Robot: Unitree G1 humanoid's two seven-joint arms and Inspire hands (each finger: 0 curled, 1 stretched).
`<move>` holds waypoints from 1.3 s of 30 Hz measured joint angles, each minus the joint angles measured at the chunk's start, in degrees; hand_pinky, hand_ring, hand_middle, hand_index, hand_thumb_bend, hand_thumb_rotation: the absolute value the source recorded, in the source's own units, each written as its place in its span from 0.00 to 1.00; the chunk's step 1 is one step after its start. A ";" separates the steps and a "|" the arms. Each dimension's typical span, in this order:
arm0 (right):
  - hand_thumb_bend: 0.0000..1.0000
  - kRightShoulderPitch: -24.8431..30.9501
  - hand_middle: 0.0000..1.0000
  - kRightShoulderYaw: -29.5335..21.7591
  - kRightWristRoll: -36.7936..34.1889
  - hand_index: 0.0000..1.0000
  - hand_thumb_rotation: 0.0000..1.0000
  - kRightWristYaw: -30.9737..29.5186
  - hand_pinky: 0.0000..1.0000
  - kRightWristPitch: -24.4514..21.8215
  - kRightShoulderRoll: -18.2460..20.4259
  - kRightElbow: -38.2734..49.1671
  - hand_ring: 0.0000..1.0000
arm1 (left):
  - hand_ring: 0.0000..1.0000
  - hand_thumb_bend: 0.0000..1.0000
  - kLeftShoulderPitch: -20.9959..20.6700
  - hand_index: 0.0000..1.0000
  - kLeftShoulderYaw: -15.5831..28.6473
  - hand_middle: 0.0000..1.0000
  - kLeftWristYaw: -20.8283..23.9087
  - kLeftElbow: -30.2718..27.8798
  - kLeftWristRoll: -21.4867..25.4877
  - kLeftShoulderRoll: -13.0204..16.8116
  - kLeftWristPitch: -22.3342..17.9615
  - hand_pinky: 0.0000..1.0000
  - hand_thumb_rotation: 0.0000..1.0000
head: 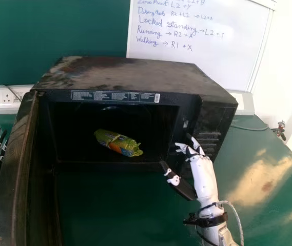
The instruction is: Put biscuit inside oven
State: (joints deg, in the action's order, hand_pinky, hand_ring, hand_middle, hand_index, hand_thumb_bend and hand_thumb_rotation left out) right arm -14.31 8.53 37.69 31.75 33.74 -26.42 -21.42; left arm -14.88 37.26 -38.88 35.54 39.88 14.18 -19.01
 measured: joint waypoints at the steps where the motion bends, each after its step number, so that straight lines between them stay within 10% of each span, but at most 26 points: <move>1: 0.80 -0.03 0.55 -0.34 -1.07 0.74 0.81 -0.01 0.34 0.86 0.23 -0.68 0.43 | 0.54 0.10 -0.03 0.87 0.00 0.69 0.00 0.05 -0.01 -0.02 -0.02 0.30 0.00; 21: 0.57 -5.87 0.46 -8.43 -14.67 0.69 0.82 -0.34 0.27 8.84 2.61 -22.37 0.33 | 0.56 0.11 0.07 0.88 0.13 0.71 -0.78 0.65 0.08 0.52 0.02 0.30 0.00; 32: 0.56 -12.31 0.44 -11.51 -22.74 0.67 0.88 -5.34 0.28 21.90 3.88 -37.67 0.33 | 0.57 0.10 0.49 0.89 0.13 0.71 -0.16 -0.62 0.16 0.62 0.67 0.31 0.00; 39: 0.63 -14.24 0.44 -15.20 -29.84 0.66 0.94 -12.64 0.26 22.30 4.63 -42.71 0.32 | 0.55 0.09 0.73 0.90 0.20 0.71 -1.15 -0.43 0.56 0.89 1.07 0.26 0.00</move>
State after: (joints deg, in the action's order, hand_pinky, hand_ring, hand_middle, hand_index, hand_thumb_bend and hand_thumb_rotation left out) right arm -28.55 -6.67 7.84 19.11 56.04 -21.79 -64.13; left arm -14.16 37.46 -40.02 35.11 40.44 15.07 -17.93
